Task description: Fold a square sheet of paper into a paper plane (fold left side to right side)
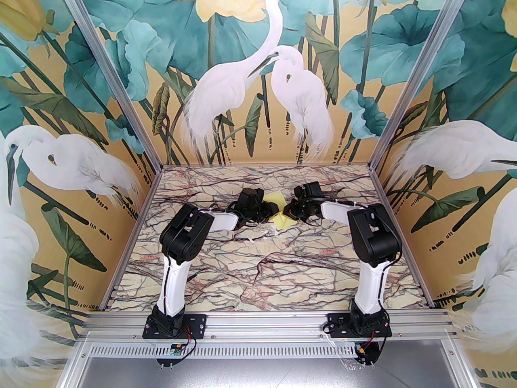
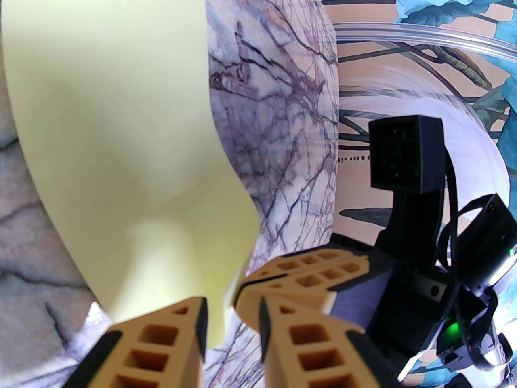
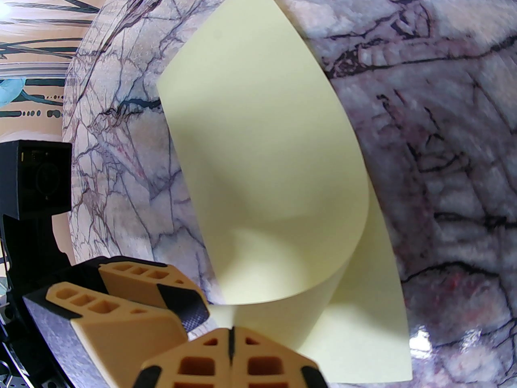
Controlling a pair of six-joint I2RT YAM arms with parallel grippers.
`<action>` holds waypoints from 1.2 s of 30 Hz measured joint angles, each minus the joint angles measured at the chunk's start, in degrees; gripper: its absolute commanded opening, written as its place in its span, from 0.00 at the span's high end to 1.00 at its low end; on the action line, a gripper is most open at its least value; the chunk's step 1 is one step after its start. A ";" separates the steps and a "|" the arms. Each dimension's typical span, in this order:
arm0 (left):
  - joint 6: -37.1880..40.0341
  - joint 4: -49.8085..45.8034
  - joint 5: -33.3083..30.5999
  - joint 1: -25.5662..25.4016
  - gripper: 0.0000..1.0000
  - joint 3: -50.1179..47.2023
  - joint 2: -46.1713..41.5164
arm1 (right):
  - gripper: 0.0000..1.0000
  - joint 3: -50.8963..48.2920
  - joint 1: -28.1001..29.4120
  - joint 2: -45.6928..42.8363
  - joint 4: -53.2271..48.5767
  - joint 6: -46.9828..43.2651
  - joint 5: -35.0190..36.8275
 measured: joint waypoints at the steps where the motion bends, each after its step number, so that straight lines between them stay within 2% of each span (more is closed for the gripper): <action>1: 0.00 0.00 0.04 -0.04 0.72 0.11 0.00 | 1.00 0.00 0.00 0.00 -0.02 0.00 0.00; 9: 0.02 -0.02 0.26 -0.52 0.74 1.79 0.26 | 1.00 0.00 -0.11 0.00 -0.02 0.02 -0.02; 22: 1.77 -2.71 -0.61 -0.63 0.71 1.92 0.74 | 1.00 0.00 -0.26 0.00 0.00 0.11 -0.02; 28: 1.73 -3.04 -0.66 -0.63 0.73 1.99 0.87 | 1.00 0.00 -0.26 0.00 0.02 0.11 -0.22; 30: 1.68 -2.93 -0.61 -0.63 0.79 2.12 1.22 | 1.00 0.00 -0.26 0.00 0.07 0.13 -0.24; 36: 1.42 -2.19 -0.26 -0.63 0.80 3.02 3.43 | 1.00 0.00 -0.26 0.00 0.37 0.13 -0.24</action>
